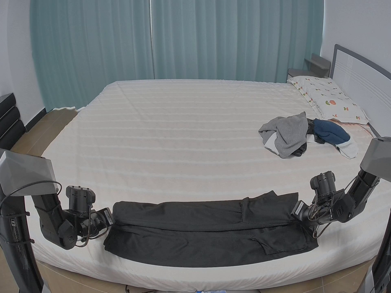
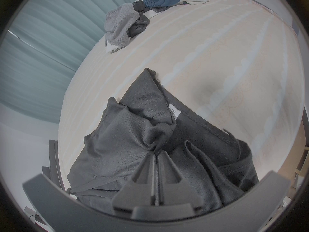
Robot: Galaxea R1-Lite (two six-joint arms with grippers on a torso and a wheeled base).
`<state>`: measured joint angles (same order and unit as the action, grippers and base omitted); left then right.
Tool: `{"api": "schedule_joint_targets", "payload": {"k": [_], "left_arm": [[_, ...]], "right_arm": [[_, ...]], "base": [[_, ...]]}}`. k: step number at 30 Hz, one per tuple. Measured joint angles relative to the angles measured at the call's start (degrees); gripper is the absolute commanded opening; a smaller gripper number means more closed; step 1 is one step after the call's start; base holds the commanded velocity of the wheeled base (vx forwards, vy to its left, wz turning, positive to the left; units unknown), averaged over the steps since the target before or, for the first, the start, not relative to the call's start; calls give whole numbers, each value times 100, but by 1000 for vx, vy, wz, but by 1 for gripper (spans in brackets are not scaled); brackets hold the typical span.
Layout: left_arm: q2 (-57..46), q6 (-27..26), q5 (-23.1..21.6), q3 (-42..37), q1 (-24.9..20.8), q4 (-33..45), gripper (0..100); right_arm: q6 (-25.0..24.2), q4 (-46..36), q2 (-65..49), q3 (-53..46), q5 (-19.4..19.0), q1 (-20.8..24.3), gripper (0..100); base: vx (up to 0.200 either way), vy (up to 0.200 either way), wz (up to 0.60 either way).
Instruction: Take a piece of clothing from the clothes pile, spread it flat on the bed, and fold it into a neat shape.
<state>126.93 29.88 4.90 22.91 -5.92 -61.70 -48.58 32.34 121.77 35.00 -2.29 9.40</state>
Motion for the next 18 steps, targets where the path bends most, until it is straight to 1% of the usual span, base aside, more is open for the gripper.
{"api": "schedule_joint_targets", "payload": {"k": [4,7,11,13,17,18], "left_arm": [[-16,26,0,-12,-11,-7,100],[-77,63,0,-50,0,-13,100],[-293,364,-28,-166,30,-13,100],[-441,516,-160,-293,41,-16,100],[-747,759,-684,-684,55,-13,100],[-807,859,-752,-761,56,-13,100]], "right_arm": [[-35,4,-77,-6,-46,-1,100],[-55,4,-223,-38,-161,-23,100],[-90,11,-568,-177,-428,-78,100],[-99,12,-758,-306,-619,-122,100],[-110,280,-1050,-597,-1037,-255,100],[-112,408,-1093,-673,-1114,-288,100]], "base": [[0,0,0],[0,0,0],[0,0,0],[0,0,0],[0,0,0],[0,0,0]]}}
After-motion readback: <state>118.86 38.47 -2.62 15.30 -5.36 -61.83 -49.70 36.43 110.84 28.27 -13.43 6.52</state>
